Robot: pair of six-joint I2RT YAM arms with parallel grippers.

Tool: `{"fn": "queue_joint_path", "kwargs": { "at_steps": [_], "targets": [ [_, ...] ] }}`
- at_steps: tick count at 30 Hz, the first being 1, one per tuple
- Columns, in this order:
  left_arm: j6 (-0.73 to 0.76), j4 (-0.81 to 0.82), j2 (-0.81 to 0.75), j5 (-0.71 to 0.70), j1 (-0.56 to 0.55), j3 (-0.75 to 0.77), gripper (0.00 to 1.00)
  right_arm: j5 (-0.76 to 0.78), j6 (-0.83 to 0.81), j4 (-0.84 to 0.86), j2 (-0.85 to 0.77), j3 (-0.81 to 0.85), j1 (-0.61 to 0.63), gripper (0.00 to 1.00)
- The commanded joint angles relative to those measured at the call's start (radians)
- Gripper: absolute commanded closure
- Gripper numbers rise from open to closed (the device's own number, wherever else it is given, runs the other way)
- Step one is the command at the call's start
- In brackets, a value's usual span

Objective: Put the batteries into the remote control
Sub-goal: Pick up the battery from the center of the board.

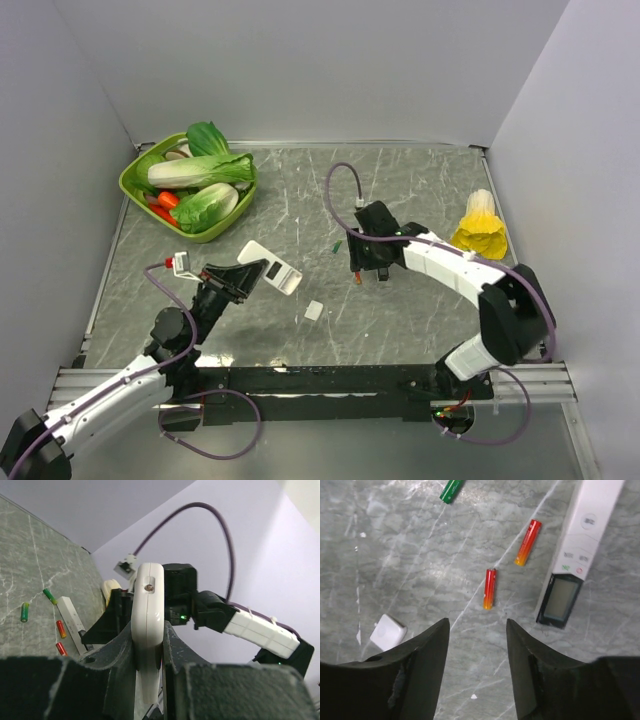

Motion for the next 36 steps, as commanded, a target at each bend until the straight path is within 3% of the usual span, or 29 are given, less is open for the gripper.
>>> {"fn": "queue_joint_path", "kwargs": {
  "at_steps": [1,8,15,24,31,36],
  "targets": [
    [0.029,0.018,-0.037,0.023,0.005,-0.202,0.98,-0.03,-0.046,-0.012,0.112,0.085,-0.015,0.46],
    [0.039,-0.045,-0.082,0.02,0.005,-0.2,0.98,-0.053,-0.067,-0.04,0.266,0.176,-0.021,0.58],
    [0.041,-0.054,-0.08,0.021,0.003,-0.197,0.98,-0.012,-0.059,-0.058,0.353,0.209,-0.021,0.59],
    [0.038,-0.027,-0.039,0.031,0.003,-0.189,0.98,-0.001,-0.06,-0.04,0.381,0.189,-0.023,0.61],
    [0.036,-0.051,-0.028,0.035,0.003,-0.169,0.98,-0.011,-0.073,-0.029,0.372,0.154,-0.023,0.69],
    [0.032,-0.068,-0.023,0.038,0.003,-0.154,0.98,-0.015,-0.08,-0.017,0.343,0.104,-0.023,0.81]
  ]
}}
